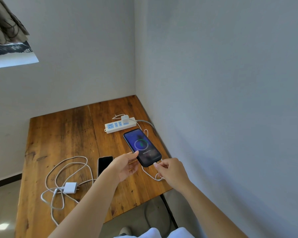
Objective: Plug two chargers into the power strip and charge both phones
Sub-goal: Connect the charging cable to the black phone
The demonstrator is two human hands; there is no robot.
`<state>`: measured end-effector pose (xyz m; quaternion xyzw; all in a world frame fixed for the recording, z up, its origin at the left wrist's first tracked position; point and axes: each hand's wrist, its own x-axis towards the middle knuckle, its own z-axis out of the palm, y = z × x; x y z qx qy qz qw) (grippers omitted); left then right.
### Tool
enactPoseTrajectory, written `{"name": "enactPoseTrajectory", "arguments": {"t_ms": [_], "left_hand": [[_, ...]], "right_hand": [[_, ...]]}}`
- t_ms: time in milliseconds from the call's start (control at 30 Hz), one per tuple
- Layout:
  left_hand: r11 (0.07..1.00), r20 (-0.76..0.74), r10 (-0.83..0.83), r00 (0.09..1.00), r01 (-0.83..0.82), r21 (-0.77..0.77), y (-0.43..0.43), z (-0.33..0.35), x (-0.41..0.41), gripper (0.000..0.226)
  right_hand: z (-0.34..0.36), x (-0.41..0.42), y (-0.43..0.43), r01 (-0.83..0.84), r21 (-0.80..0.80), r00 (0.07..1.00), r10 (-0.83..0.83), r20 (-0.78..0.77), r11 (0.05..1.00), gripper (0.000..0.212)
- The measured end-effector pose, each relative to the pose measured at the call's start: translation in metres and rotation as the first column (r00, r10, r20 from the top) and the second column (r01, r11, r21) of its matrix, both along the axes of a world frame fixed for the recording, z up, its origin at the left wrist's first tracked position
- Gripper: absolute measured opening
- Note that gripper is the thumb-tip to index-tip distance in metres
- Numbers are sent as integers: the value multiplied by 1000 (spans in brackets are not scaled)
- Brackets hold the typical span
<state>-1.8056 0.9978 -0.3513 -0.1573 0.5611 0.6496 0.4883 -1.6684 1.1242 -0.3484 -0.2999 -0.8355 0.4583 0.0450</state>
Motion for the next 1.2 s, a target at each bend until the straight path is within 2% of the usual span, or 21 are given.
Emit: {"name": "enactPoseTrajectory", "arguments": {"t_ms": [433, 1200], "left_hand": [[1000, -6, -6, 1000, 6, -13, 6, -3, -2, 23], [999, 4, -10, 1000, 10, -53, 12, -11, -7, 22]], "right_hand": [[-5, 1, 7, 17, -64, 1000, -17, -2, 998, 20], [-21, -6, 16, 4, -64, 998, 0, 68, 998, 25]]}}
